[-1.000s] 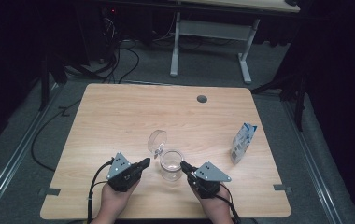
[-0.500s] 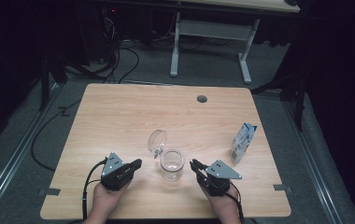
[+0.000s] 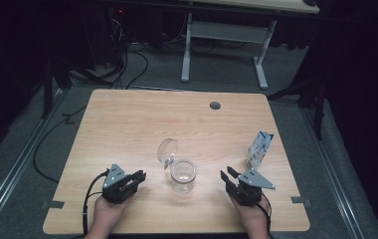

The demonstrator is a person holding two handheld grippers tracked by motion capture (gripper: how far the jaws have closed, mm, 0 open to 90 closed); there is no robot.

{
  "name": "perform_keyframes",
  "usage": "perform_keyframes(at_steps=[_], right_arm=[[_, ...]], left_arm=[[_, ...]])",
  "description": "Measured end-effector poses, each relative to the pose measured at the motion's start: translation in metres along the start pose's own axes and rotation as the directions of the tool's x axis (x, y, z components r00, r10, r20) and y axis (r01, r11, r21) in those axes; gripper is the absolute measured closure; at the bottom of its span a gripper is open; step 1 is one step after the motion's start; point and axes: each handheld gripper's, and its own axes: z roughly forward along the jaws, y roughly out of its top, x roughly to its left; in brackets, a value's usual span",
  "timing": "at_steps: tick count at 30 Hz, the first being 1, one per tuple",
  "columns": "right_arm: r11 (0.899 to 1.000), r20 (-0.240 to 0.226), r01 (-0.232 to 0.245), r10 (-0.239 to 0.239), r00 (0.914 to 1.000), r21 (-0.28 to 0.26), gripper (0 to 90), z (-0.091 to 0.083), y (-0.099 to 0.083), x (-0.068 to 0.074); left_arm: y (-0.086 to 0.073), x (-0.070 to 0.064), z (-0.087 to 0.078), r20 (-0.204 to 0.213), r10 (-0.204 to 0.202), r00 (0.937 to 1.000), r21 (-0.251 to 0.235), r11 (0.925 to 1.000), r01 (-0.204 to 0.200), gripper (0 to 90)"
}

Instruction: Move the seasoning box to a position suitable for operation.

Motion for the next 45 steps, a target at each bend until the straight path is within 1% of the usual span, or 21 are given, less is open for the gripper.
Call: perform_keyframes(at_steps=[5,6,7,8,12,14,18,19,23,24,28,29,31,33,35,37,39,40,41,43,45], right_arm=[[0.999,0.072,-0.034,0.034,0.9968,-0.005,61.8,-0.011,-0.005,-0.017],[0.999,0.072,-0.034,0.034,0.9968,-0.005,61.8,-0.011,-0.005,-0.017],[0.999,0.098,-0.039,0.04,0.9944,-0.007,60.7,-0.016,-0.008,-0.024],[0.999,0.114,-0.041,0.042,0.9926,-0.007,60.3,-0.018,-0.01,-0.026],[0.998,0.152,-0.063,0.064,0.9863,-0.013,58.7,-0.028,-0.015,-0.037],[0.998,0.181,-0.068,0.07,0.9811,-0.018,57.9,-0.031,-0.016,-0.042],[0.997,0.21,-0.074,0.078,0.9746,-0.027,55.6,-0.034,-0.016,-0.049],[0.997,0.215,-0.07,0.074,0.9737,-0.028,54.7,-0.034,-0.016,-0.05],[0.998,0.252,-0.056,0.061,0.9657,-0.027,53.4,-0.03,-0.014,-0.055],[0.998,0.259,-0.056,0.06,0.964,-0.023,53.4,-0.028,-0.013,-0.056],[0.998,0.275,-0.065,0.067,0.959,-0.016,54.2,-0.019,-0.011,-0.064],[0.998,0.288,-0.061,0.061,0.9558,-0.009,54.4,-0.017,-0.01,-0.065],[0.998,0.3,-0.065,0.065,0.9518,-0.011,54.7,-0.013,-0.008,-0.068],[0.998,0.307,-0.066,0.067,0.9495,-0.015,53.6,-0.01,-0.007,-0.07],[0.998,0.307,-0.064,0.063,0.9496,-0.008,53.8,-0.007,-0.007,-0.07],[0.999,0.313,-0.053,0.052,0.9483,-0.005,55.8,-0.005,-0.006,-0.071],[0.999,0.324,-0.047,0.045,0.945,-0.003,59.5,-0.005,-0.005,-0.071],[0.999,0.327,-0.046,0.044,0.944,-0.002,62.8,-0.006,-0.005,-0.071],[0.999,0.322,-0.05,0.049,0.9455,-0.006,64.9,-0.008,-0.005,-0.072],[0.998,0.316,-0.058,0.057,0.9472,-0.007,72.3,-0.011,-0.006,-0.073],[0.999,0.318,-0.052,0.051,0.9466,-0.006,79.4,-0.013,-0.008,-0.074]], left_arm=[[0.0,0.001,0.0,0.003,-0.002,1.0,-0.002,1.0,0.002,77.9],[0.0,0.001,0.0,0.003,-0.002,1.0,-0.002,1.0,0.002,78.0],[-0.001,0.0,0.0,0.007,-0.002,1.0,-0.004,1.0,0.002,78.0],[-0.001,0.0,0.001,0.007,-0.002,1.0,-0.003,1.0,0.002,77.9],[-0.001,-0.001,0.001,0.011,0.002,0.9999,-0.005,1.0,-0.002,77.9],[0.0,-0.001,0.001,0.012,0.004,0.9999,-0.008,1.0,-0.003,77.9],[0.0,-0.002,0.001,0.013,0.007,0.9999,-0.008,0.9999,-0.006,77.6],[0.0,-0.002,0.0,0.013,0.009,0.9999,-0.011,0.9999,-0.009,77.6],[-0.001,-0.003,-0.001,0.011,0.014,0.9998,-0.015,0.9998,-0.014,77.5],[-0.002,-0.004,-0.002,0.009,0.018,0.9998,-0.014,0.9997,-0.018,77.5],[-0.006,-0.003,-0.006,0.0,0.011,0.9999,-0.012,0.9999,-0.011,77.4],[-0.007,-0.003,-0.007,-0.003,0.008,1.0,-0.011,0.9999,-0.008,77.4],[-0.009,-0.002,-0.008,-0.007,0.008,0.9999,-0.006,1.0,-0.008,77.4],[-0.009,-0.002,-0.009,-0.01,0.004,0.9999,-0.01,0.9999,-0.004,77.3],[-0.01,-0.002,-0.009,-0.009,0.004,1.0,-0.012,0.9999,-0.004,76.8],[-0.01,-0.003,-0.008,-0.007,0.007,0.9999,-0.013,0.9999,-0.007,76.6],[-0.009,-0.004,-0.007,-0.005,0.013,0.9999,-0.012,0.9998,-0.013,76.5],[-0.009,-0.005,-0.006,-0.001,0.015,0.9999,-0.012,0.9998,-0.015,76.5],[-0.009,-0.006,-0.006,0.001,0.019,0.9998,-0.013,0.9997,-0.019,76.5],[-0.008,-0.007,-0.004,0.005,0.023,0.9997,-0.013,0.9997,-0.023,76.3],[-0.006,-0.008,-0.003,0.011,0.025,0.9996,-0.014,0.9996,-0.025,76.3]])
